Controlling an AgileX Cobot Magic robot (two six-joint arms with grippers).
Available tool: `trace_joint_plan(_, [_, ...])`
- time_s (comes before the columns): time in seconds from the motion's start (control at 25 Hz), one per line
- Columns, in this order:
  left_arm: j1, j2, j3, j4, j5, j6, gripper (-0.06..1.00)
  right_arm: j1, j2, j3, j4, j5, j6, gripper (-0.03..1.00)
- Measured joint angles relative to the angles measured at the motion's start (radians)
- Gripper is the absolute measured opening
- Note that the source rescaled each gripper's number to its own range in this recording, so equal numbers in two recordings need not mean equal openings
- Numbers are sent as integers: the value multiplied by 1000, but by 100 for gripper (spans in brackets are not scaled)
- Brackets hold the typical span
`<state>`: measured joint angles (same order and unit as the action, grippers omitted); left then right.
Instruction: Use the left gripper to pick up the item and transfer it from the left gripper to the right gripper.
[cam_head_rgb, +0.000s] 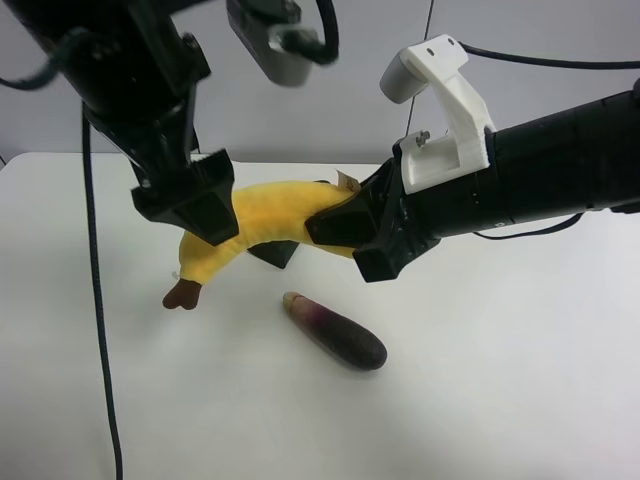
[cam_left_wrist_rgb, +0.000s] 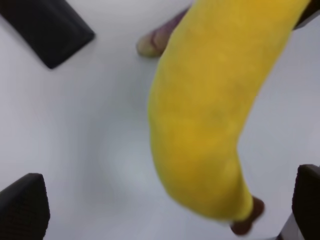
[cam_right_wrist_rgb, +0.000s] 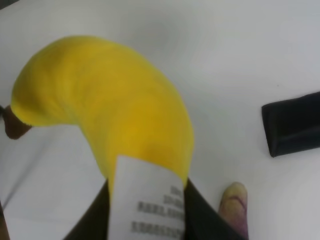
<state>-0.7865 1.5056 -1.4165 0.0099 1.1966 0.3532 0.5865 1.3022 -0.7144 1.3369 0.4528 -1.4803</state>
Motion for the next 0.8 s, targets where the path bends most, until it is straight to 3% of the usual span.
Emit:
trace_joint_plan(0.36, [0, -345, 71, 55, 13, -171, 100, 0, 0, 0, 0, 0, 0, 0])
trace_joint_plan(0.64, [0, -593, 334, 75, 18, -242, 100, 0, 0, 0, 0, 0, 0, 0])
trace_joint_plan(0.8, [0, -820, 550, 75, 20, -329, 100, 0, 0, 0, 0, 0, 0, 0])
